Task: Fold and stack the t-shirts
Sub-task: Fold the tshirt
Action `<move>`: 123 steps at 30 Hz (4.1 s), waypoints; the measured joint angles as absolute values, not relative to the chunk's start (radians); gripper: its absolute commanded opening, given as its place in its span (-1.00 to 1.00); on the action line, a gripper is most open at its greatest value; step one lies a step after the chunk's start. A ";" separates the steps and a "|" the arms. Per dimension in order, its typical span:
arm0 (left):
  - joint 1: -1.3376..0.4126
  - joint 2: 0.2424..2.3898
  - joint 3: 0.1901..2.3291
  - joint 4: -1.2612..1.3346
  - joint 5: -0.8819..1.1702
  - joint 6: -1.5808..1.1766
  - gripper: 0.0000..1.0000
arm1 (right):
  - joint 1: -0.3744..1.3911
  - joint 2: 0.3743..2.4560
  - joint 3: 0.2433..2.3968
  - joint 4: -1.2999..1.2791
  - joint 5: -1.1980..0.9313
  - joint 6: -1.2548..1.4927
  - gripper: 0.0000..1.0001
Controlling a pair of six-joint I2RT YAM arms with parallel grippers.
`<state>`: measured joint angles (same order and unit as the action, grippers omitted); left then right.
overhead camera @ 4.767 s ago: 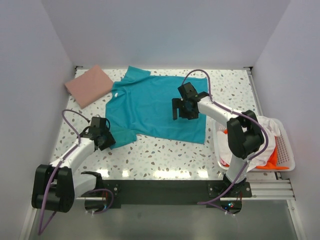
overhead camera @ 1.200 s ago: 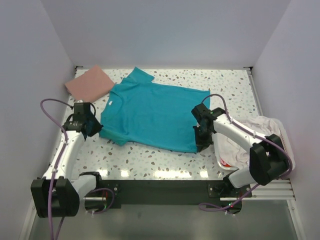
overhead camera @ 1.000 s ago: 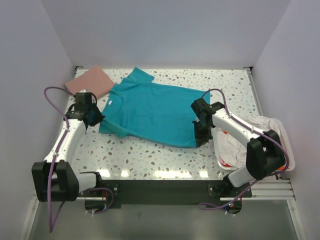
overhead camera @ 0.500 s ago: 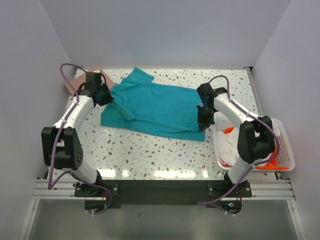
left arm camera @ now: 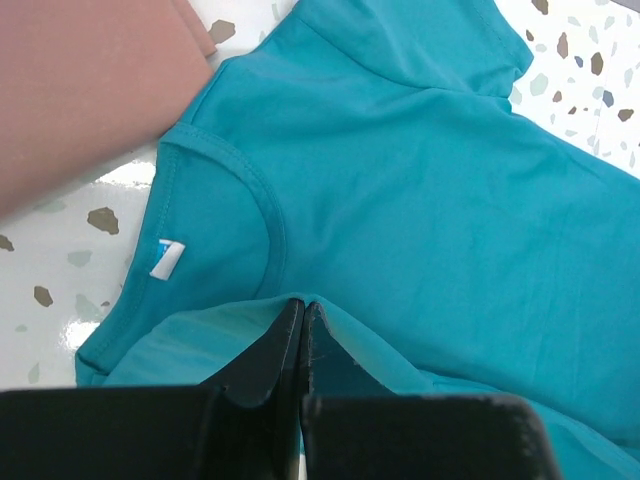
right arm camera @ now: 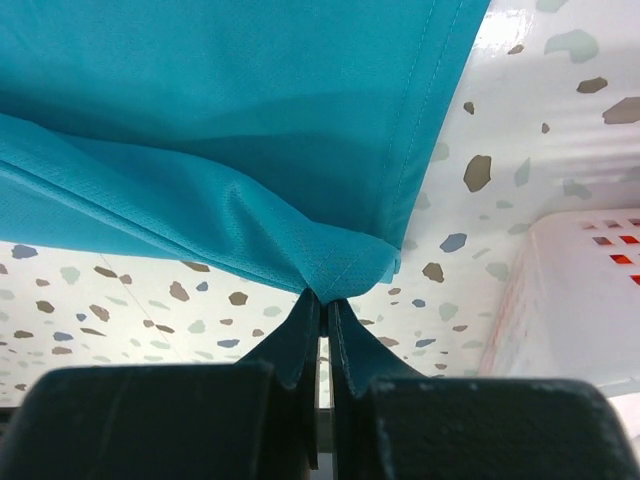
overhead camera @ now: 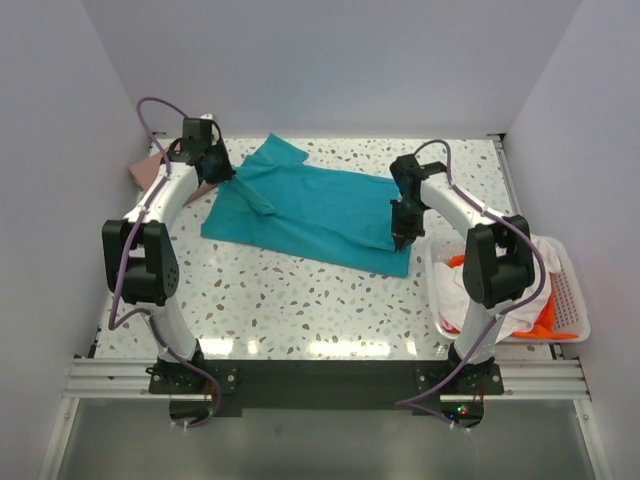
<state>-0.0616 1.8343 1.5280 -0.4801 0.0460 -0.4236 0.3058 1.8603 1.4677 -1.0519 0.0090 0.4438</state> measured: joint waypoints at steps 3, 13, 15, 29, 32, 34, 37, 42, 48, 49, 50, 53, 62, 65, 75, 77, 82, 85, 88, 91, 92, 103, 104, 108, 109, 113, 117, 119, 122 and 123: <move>-0.062 1.865 1.557 -0.482 0.050 -0.422 -1.00 | 0.295 1.871 1.499 -1.060 0.012 0.444 -1.00; -0.062 1.933 1.604 -0.496 0.054 -0.422 -1.00 | 0.280 1.927 1.541 -1.075 0.017 0.450 -1.00; -0.062 1.946 1.617 -0.497 0.054 -0.423 -1.00 | 0.279 1.939 1.552 -1.077 0.017 0.455 -1.00; -0.066 2.035 1.720 -0.461 0.097 -0.422 0.66 | 0.273 1.955 1.647 -1.010 0.036 0.516 0.14; -0.059 1.977 1.597 -0.440 0.099 -0.422 0.67 | 0.285 1.950 1.647 -0.974 0.035 0.509 0.15; -0.047 1.935 1.506 -0.427 0.107 -0.424 0.67 | 0.305 1.949 1.647 -0.953 0.034 0.502 0.15; -0.021 1.895 1.386 -0.409 0.128 -0.426 0.67 | 0.350 1.949 1.647 -0.925 0.022 0.496 0.15; 0.003 1.893 1.285 -0.371 0.165 -0.435 0.67 | 0.416 1.951 1.612 -0.834 -0.031 0.498 0.15; 0.026 1.894 1.203 -0.289 0.192 -0.443 0.68 | 0.411 1.989 1.542 -0.757 -0.062 0.498 0.15; 0.033 1.888 1.192 -0.270 0.200 -0.450 0.68 | 0.409 1.996 1.526 -0.744 -0.068 0.497 0.15; 0.039 1.881 1.176 -0.249 0.198 -0.452 0.68 | 0.407 2.006 1.508 -0.735 -0.071 0.496 0.15; 0.052 1.862 1.130 -0.188 0.213 -0.454 0.68 | 0.406 2.025 1.455 -0.715 -0.072 0.496 0.15; 0.055 1.794 1.024 -0.120 0.200 -0.454 0.70 | 0.405 1.982 1.378 -0.632 -0.083 0.488 0.15; 0.057 1.749 0.974 -0.128 0.182 -0.461 0.71 | 0.410 1.959 1.345 -0.617 -0.090 0.485 0.14; 0.059 1.610 0.856 -0.228 0.113 -0.503 0.77 | 0.493 1.851 1.197 -0.649 -0.099 0.487 0.14; 0.059 1.566 0.821 -0.263 0.099 -0.514 0.78 | 0.511 1.827 1.166 -0.659 -0.101 0.492 0.14; 0.059 1.444 0.744 -0.373 0.067 -0.531 0.78 | 0.551 1.775 1.102 -0.704 -0.098 0.502 0.15; 0.057 1.379 0.732 -0.424 0.049 -0.532 0.77 | 0.561 1.757 1.086 -0.744 -0.096 0.505 0.15; 0.031 1.324 0.733 -0.432 0.040 -0.532 0.77 | 0.562 1.737 1.087 -0.778 -0.092 0.505 0.15; -0.035 1.313 0.744 -0.428 0.049 -0.534 0.77 | 0.562 1.715 1.109 -0.812 -0.088 0.505 0.15; -0.052 1.314 0.745 -0.422 0.056 -0.536 0.77 | 0.562 1.714 1.124 -0.821 -0.086 0.505 0.15; -0.122 1.427 0.751 -0.321 0.154 -0.575 0.76 | 0.562 1.713 1.197 -0.847 -0.066 0.502 0.15; -0.123 1.438 0.755 -0.312 0.157 -0.580 0.76 | 0.562 1.712 1.197 -0.851 -0.064 0.501 0.15; -0.134 1.487 0.780 -0.275 0.172 -0.593 0.75 | 0.562 1.695 1.197 -0.862 -0.057 0.497 0.15; -0.139 1.498 0.786 -0.266 0.173 -0.595 0.75 | 0.562 1.689 1.197 -0.865 -0.051 0.497 0.15; -0.154 1.538 0.797 -0.239 0.180 -0.609 0.75 | 0.562 1.674 1.197 -0.871 -0.041 0.496 0.15; -0.160 1.568 0.816 -0.229 0.187 -0.610 0.75 | 0.562 1.672 1.197 -0.872 -0.039 0.497 0.15; -0.160 1.585 0.832 -0.221 0.191 -0.610 0.75 | 0.562 1.672 1.197 -0.873 -0.038 0.497 0.15; -0.160 1.613 0.862 -0.216 0.197 -0.610 0.75 | 0.562 1.673 1.197 -0.873 -0.037 0.497 0.15; -0.162 1.625 0.876 -0.217 0.200 -0.610 0.75 | 0.562 1.673 1.198 -0.873 -0.037 0.497 0.15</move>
